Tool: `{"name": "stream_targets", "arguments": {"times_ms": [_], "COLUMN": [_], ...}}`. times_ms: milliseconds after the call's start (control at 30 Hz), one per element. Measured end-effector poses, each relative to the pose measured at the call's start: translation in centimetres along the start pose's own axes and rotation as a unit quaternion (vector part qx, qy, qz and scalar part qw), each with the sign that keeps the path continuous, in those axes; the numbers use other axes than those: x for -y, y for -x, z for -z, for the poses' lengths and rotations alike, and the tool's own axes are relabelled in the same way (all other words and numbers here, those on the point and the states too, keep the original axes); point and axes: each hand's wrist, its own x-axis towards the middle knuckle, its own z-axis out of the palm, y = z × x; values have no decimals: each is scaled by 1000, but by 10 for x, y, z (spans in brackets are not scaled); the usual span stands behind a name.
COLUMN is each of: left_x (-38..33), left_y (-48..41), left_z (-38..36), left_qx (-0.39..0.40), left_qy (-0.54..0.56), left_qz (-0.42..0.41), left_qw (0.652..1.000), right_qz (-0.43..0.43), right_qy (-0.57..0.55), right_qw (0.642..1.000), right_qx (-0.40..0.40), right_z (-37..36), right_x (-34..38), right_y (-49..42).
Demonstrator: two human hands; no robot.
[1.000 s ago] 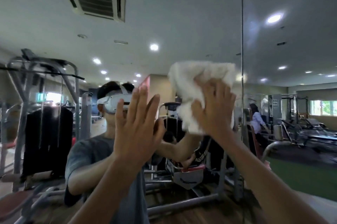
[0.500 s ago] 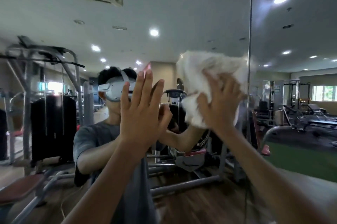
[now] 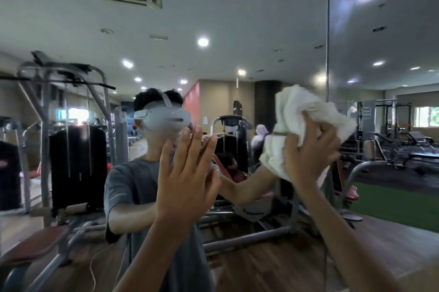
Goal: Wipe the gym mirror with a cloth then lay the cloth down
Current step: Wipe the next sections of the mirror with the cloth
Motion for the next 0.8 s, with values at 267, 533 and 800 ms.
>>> {"name": "stream_targets", "arguments": {"times_ms": [267, 533, 800], "left_x": [19, 69, 72], "left_y": [5, 28, 34], "left_z": [14, 33, 26], "left_qx": [-12, -36, -35], "left_qy": [44, -11, -40], "left_qz": [-30, 38, 73], "left_qw": [999, 999, 996], "right_qz": [390, 11, 433], "right_qy": [22, -4, -11], "right_qw": [911, 999, 899], "right_qx": [133, 32, 71], "right_z": [34, 2, 18], "right_x": [-86, 45, -10], "right_y": [57, 13, 79]}}
